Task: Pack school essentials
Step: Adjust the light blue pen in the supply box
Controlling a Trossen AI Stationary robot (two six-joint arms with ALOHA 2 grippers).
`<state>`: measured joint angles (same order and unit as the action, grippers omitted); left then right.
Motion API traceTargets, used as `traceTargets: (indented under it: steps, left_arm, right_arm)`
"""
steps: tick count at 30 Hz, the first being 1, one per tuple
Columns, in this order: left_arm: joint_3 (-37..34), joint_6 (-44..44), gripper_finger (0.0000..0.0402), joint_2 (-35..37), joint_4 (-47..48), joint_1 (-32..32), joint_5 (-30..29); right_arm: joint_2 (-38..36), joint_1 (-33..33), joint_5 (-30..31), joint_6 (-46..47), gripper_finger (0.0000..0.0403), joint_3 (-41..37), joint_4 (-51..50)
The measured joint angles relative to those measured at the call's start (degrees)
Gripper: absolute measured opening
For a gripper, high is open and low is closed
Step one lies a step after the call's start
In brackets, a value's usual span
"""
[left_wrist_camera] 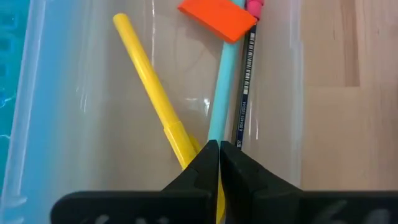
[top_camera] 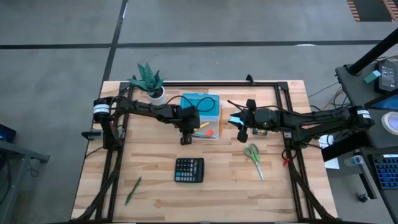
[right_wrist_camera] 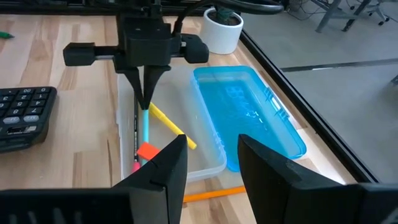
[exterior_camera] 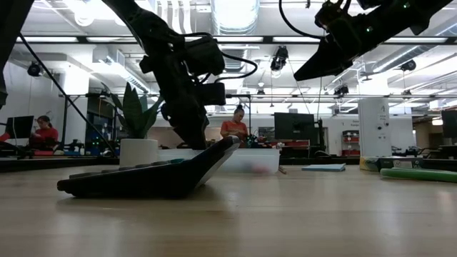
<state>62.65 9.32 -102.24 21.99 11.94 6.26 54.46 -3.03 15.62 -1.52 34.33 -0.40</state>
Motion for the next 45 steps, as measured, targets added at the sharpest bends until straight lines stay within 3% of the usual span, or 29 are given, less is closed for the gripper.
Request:
traceTargets:
  steps: [11, 16, 28, 33, 40, 45]
  left_arm:
    - [-0.09, -0.07, 0.0, -0.37, -0.73, 0.02, -2.81]
    - [0.21, -1.48, 0.0, -0.15, -0.05, -0.04, -13.22]
    - [0.19, -1.66, 0.0, 4.22, 0.16, -1.16, -9.87]
    - [-0.65, -1.54, 0.0, 4.27, -0.02, -1.16, -14.9]
    - [-2.34, -2.84, 0.0, 4.02, -0.42, -1.2, -15.6]
    - [-2.35, -4.56, 0.0, 3.5, -1.91, -1.18, -11.11]
  right_arm:
    - [0.0, 0.0, 0.0, 0.0, 0.0129, 0.02, 0.09]
    - [0.0, 0.0, 0.0, 0.0, 0.0132, 0.02, 0.09]
    - [0.0, 0.0, 0.0, 0.0, 0.0123, 0.02, 0.04]
    - [0.0, 0.0, 0.01, 0.0, 0.0123, 0.0, 0.04]
    - [0.0, 0.0, 0.0, 0.0, 0.0123, 0.0, 0.14]
    - [0.0, 0.0, 0.0, 0.0, 0.0123, -0.02, 0.28]
